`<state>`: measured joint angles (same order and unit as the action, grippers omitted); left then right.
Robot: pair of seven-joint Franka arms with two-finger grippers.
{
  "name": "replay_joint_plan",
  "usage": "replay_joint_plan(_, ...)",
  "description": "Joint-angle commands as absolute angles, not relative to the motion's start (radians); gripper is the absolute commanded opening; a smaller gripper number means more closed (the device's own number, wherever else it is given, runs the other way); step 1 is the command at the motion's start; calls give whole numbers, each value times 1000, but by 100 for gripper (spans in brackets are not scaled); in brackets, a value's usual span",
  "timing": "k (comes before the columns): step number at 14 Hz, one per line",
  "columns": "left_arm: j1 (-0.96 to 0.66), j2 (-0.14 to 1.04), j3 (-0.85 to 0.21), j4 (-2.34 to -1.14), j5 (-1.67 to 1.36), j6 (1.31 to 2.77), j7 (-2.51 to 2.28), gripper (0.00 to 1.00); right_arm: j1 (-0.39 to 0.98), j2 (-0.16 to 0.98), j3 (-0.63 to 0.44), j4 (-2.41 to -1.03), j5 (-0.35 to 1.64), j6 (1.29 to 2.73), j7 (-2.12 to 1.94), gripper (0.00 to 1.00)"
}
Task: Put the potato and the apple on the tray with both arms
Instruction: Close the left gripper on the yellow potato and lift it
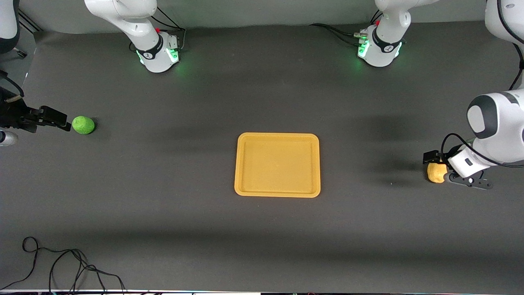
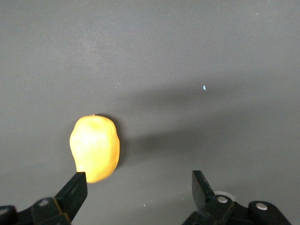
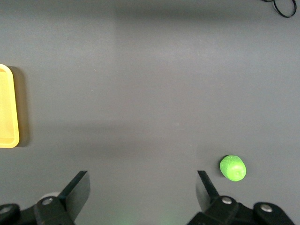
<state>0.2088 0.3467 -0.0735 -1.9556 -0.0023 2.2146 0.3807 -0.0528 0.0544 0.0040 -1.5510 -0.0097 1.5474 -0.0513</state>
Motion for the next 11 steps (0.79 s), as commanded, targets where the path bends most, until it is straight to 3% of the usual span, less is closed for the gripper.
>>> replay_joint_plan(1, 259, 420, -77, -1965, 6, 2351, 478, 100, -37, 60, -11, -1526, 2, 1534, -35, 100)
replay_joint_plan(3, 278, 500, -77, -1967, 8, 2457, 511, 100, -35, 63, -9, -1526, 2, 1534, -35, 100)
replay_joint_plan(6, 287, 540, -75, -1965, 37, 2499, 512, 99, -37, 63, -9, -1532, -11, 1535, -54, 100)
replay_joint_plan(7, 287, 541, -75, -1967, 37, 2499, 512, 91, -37, 60, -14, -1537, -17, 1536, -67, 100)
replay_joint_plan(8, 288, 540, -75, -1971, 37, 2494, 512, 69, -47, 57, -17, -1549, -34, 1537, -105, 100)
replay_joint_plan(11, 293, 482, -74, -1965, 37, 2355, 500, 21, -51, 48, -119, -1566, -80, 1545, -234, 100)
